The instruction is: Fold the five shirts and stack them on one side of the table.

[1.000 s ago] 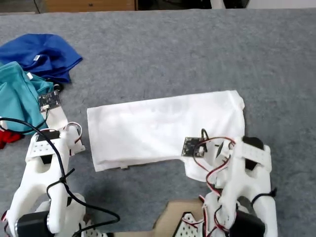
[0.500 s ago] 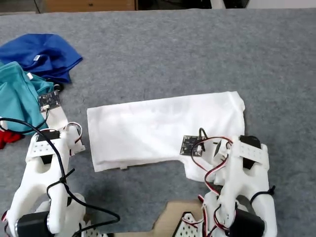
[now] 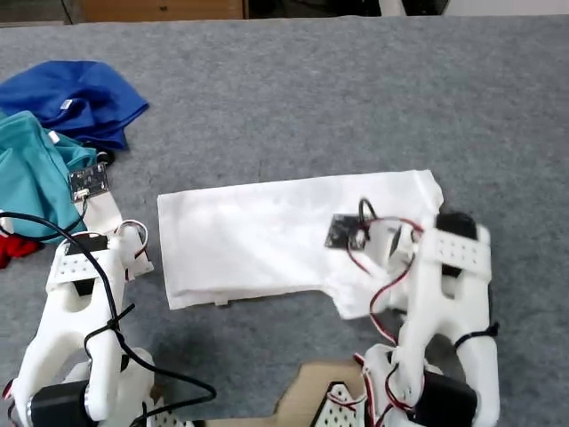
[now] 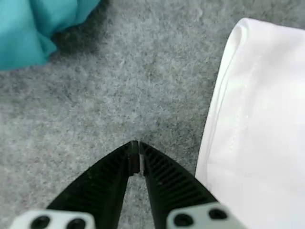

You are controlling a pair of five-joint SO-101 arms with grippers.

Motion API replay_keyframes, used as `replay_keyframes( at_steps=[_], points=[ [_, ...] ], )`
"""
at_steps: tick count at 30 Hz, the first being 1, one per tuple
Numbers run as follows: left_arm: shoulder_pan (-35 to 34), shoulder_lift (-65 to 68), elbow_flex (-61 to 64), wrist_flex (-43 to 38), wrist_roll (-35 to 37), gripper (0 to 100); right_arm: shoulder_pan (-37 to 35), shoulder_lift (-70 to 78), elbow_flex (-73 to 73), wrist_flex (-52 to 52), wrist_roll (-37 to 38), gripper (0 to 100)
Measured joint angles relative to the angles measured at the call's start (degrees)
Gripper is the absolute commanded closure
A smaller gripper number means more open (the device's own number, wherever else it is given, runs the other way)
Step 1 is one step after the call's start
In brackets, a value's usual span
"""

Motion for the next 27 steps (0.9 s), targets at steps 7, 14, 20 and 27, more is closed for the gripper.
replay_keyframes(
  at_steps=[7, 14, 20, 27],
  points=[
    [0.0, 0.0, 0.0, 0.0, 0.0, 98, -7.9, 7.0, -12.0, 3.2, -0.3, 99.5],
    [0.0, 0.0, 0.0, 0.0, -0.1, 98, -8.7, 24.8, -29.5, 3.5, -0.3, 99.5],
    [0.0, 0.0, 0.0, 0.0, -0.1, 98, -9.1, 38.4, -47.6, 8.2, -0.4, 99.5],
    [0.0, 0.0, 0.0, 0.0, -0.1, 98, -9.8, 49.9, -63.3, 13.5, -0.3, 92.0]
  ],
)
